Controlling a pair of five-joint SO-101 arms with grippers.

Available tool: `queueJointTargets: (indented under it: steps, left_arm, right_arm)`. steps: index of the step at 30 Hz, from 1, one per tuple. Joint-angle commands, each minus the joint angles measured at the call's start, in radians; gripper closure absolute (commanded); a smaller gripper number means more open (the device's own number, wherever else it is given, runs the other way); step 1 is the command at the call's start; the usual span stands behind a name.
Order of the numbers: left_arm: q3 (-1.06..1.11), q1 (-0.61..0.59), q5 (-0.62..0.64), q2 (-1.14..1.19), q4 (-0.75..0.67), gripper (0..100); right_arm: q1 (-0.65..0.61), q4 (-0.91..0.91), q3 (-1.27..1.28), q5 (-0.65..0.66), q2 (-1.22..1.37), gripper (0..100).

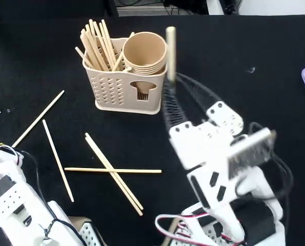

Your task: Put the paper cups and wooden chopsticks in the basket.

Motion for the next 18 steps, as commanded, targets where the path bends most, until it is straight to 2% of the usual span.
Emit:
queueJointTargets:
  steps: [1, 6, 9, 18]
  left_arm:
    - [-0.024, 0.008, 0.002, -0.003, -0.021, 89]
    - [-0.022, 0.008, 0.002, -0.003, -0.021, 89]
    - [-0.022, 0.008, 0.002, -0.003, -0.021, 89]
    - [-0.022, 0.008, 0.002, -0.003, -0.021, 89]
  right_arm:
    - [-0.120, -0.305, 0.065, -0.006, 0.090, 98.8]
    - [-0.155, -0.700, 0.136, -0.006, 0.286, 98.8]
    - [-0.155, -0.833, 0.102, -0.006, 0.432, 98.8]
    - [-0.138, -0.875, -0.183, -0.006, 0.895, 98.8]
